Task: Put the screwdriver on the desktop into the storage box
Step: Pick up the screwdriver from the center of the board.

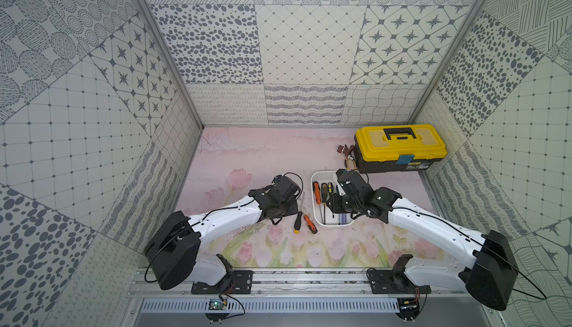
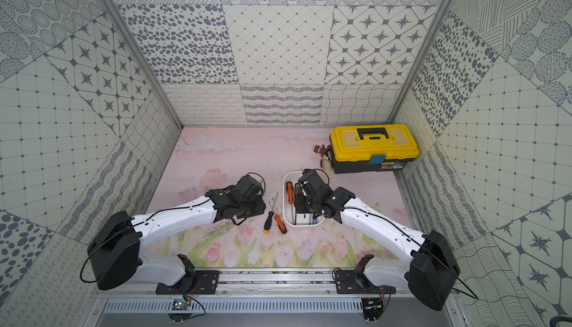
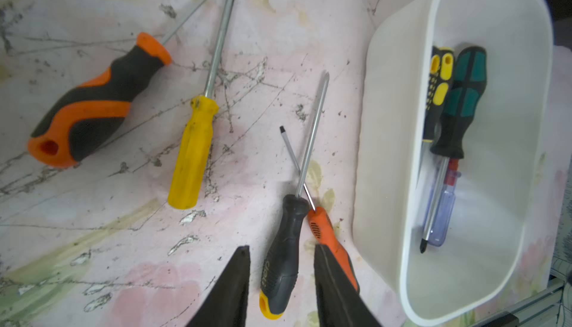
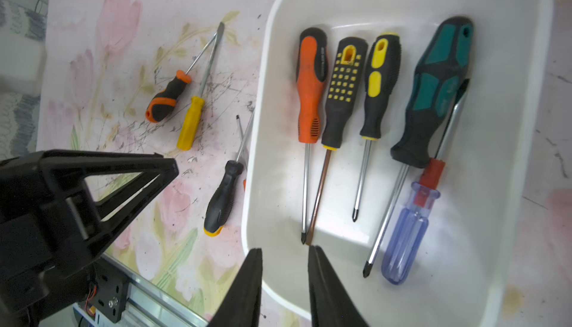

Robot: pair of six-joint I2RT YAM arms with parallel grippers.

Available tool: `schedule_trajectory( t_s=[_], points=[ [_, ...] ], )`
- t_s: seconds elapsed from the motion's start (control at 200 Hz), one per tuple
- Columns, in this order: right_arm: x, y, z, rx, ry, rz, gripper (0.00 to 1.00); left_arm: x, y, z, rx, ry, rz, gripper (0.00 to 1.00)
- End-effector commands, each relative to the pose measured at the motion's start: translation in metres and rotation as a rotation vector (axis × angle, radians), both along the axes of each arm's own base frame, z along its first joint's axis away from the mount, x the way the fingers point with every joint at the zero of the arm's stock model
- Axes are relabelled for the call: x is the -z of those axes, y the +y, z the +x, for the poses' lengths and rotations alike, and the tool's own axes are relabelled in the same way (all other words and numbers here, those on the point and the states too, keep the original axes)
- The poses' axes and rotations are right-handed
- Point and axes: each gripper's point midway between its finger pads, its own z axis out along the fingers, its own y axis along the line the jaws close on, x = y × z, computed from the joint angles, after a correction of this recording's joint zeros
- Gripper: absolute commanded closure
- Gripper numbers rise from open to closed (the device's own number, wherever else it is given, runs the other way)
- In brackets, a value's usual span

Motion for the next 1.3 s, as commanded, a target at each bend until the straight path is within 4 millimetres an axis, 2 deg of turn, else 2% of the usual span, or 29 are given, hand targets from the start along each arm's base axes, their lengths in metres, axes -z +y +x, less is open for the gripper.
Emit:
schedule_trajectory(
  t_s=[0.0, 0.14, 0.405, 0.545, 0.725, 0.875, 0.966, 1.101, 1.156, 1.236, 1.296],
  points=[
    [0.003, 0.002, -0.006, 0.004, -0.012, -0.006, 0.73, 0.009, -0.009, -0.025, -0.007, 0.054, -0.028, 0.54],
    [0.004, 0.007, -0.009, -0.004, 0.002, 0.003, 0.75, 0.016, -0.016, -0.025, 0.033, 0.048, 0.014, 0.44],
    [0.005, 0.009, -0.016, -0.008, 0.010, 0.011, 0.76, 0.042, -0.021, -0.023, 0.070, 0.088, 0.087, 0.46],
    [0.007, 0.010, -0.017, -0.008, 0.021, 0.016, 0.76, 0.043, -0.025, -0.018, 0.088, 0.076, 0.111, 0.46],
    [0.004, 0.019, -0.016, -0.020, 0.026, 0.047, 0.76, 0.049, -0.019, -0.005, 0.090, 0.043, 0.213, 0.47],
    [0.002, 0.024, -0.016, -0.030, 0.026, 0.060, 0.77, 0.065, -0.010, -0.005, 0.082, 0.079, 0.300, 0.54],
    [0.001, 0.025, -0.016, -0.033, 0.025, 0.061, 0.77, 0.072, -0.004, -0.007, 0.078, 0.103, 0.345, 0.71],
    [-0.002, 0.027, -0.017, -0.040, 0.026, 0.073, 0.77, 0.075, 0.006, -0.010, 0.067, 0.112, 0.387, 0.76],
    [-0.002, 0.029, -0.017, -0.044, 0.029, 0.081, 0.77, 0.072, 0.009, -0.011, 0.064, 0.110, 0.396, 0.83],
    [-0.006, 0.034, -0.018, -0.058, 0.030, 0.103, 0.77, 0.062, 0.011, -0.011, 0.053, 0.093, 0.379, 1.00],
    [-0.012, 0.039, -0.019, -0.073, 0.024, 0.136, 0.77, 0.046, 0.011, -0.008, 0.041, 0.056, 0.350, 1.00]
  ],
)
